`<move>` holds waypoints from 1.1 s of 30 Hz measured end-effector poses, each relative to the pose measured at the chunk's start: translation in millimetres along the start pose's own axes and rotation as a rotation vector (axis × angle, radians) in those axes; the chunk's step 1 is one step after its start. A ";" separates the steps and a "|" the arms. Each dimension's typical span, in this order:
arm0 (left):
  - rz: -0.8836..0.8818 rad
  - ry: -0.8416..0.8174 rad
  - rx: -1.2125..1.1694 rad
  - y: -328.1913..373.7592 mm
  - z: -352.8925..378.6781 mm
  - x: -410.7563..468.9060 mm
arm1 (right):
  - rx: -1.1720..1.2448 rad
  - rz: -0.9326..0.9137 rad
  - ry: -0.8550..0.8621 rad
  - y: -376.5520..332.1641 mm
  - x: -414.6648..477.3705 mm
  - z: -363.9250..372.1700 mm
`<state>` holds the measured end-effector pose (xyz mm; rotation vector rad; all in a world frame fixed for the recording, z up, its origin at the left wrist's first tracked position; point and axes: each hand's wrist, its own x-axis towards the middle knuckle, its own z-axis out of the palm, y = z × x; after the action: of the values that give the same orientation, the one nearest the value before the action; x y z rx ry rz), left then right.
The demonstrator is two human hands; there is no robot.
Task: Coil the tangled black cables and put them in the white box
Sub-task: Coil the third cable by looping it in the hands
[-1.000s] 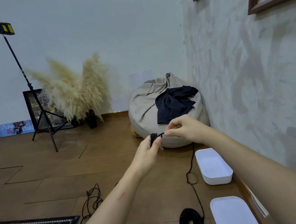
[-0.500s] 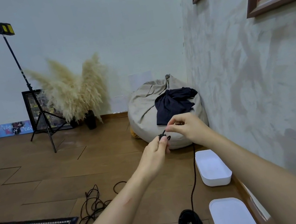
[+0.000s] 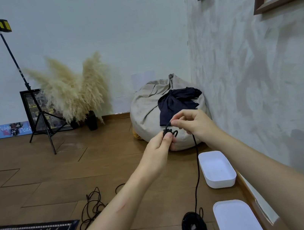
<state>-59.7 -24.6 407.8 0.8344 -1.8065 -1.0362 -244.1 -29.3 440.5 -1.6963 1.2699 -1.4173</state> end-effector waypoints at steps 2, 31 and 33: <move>0.009 0.008 -0.009 2.4 1.8 -0.9 | 0.008 0.004 -0.008 -0.4 -0.6 0.0; -0.093 0.247 0.205 -23.0 -16.1 24.0 | -0.356 0.130 -0.469 -5.8 -10.6 36.4; -0.107 0.154 0.264 -24.0 -15.2 20.5 | -0.425 0.118 -0.492 -9.7 -9.2 22.9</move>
<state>-51.0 -57.0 397.8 1.1495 -1.8048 -0.7845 -219.2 -20.3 439.2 -2.0384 1.4095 -0.6223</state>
